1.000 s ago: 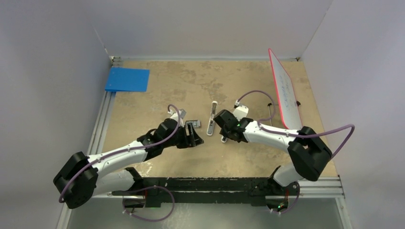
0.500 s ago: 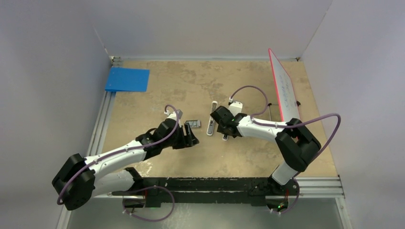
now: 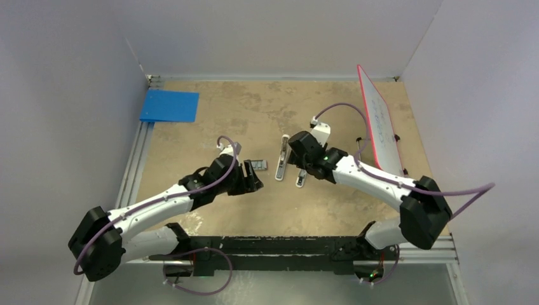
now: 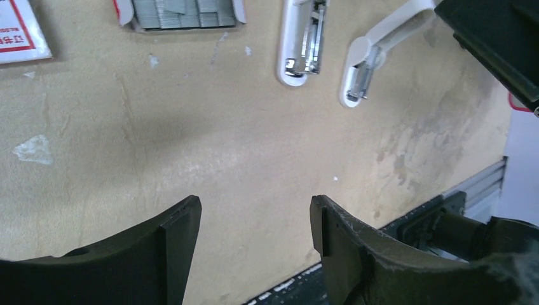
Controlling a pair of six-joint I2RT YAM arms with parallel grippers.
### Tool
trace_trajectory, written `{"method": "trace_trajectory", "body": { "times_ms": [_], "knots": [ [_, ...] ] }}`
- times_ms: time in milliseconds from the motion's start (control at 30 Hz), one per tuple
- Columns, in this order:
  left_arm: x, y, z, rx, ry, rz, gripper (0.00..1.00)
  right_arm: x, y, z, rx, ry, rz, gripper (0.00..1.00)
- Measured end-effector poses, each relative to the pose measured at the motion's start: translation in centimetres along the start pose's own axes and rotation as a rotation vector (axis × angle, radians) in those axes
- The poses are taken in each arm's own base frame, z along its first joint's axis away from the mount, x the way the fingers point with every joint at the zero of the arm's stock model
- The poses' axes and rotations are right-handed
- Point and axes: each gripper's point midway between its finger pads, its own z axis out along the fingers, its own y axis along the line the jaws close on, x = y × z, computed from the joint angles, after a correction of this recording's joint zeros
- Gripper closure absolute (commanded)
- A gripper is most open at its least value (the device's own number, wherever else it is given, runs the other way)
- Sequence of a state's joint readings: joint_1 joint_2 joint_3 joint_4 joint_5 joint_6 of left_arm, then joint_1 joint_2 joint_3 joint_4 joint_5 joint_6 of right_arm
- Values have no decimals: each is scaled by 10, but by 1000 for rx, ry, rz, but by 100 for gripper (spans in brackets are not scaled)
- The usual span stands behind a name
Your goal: Load the staples into the stapler
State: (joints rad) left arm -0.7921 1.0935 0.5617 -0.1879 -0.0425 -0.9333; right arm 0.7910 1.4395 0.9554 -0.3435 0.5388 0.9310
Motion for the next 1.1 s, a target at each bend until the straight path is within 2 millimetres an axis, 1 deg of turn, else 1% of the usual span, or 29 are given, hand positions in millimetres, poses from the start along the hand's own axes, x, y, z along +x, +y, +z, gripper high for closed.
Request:
{"method": "trace_trajectory", "body": {
  "times_ms": [67,133,233,300,367,467,600,700,733,767,833,967,1100],
  "knots": [
    [-2,-7,-6,10,13,2,38,-13,10,-10,-53,-29,7,46],
    [-12,-24,-17,51,9,9,38,-26,21,-18,-107,-66,13,52],
    [-38,-51,-43,119,-63,15,40,-39,41,-25,-176,-100,13,59],
    [-56,-60,-59,133,-127,28,41,-42,54,-25,-211,-107,4,61],
    [-73,-63,-74,117,-189,42,42,-43,72,-23,-244,-104,-11,61],
    [-96,-59,-92,46,-275,76,42,-38,102,-18,-272,-95,-47,59],
    [-120,-50,-117,-46,-359,122,41,-21,143,-13,-278,-91,-83,58],
    [-137,-46,-139,-89,-437,143,40,-1,160,-8,-263,-75,-80,60],
    [-142,-42,-146,-106,-465,152,40,9,162,-3,-253,-59,-78,62],
    [-146,-37,-152,-127,-495,156,40,17,164,-2,-253,-47,-86,63],
    [-154,-25,-163,-183,-546,166,39,32,160,9,-222,-18,-90,64],
    [-162,-8,-175,-270,-607,162,39,50,154,27,-175,20,-99,64],
    [-162,3,-180,-315,-629,160,38,60,156,39,-151,45,-106,64]
  ]
}}
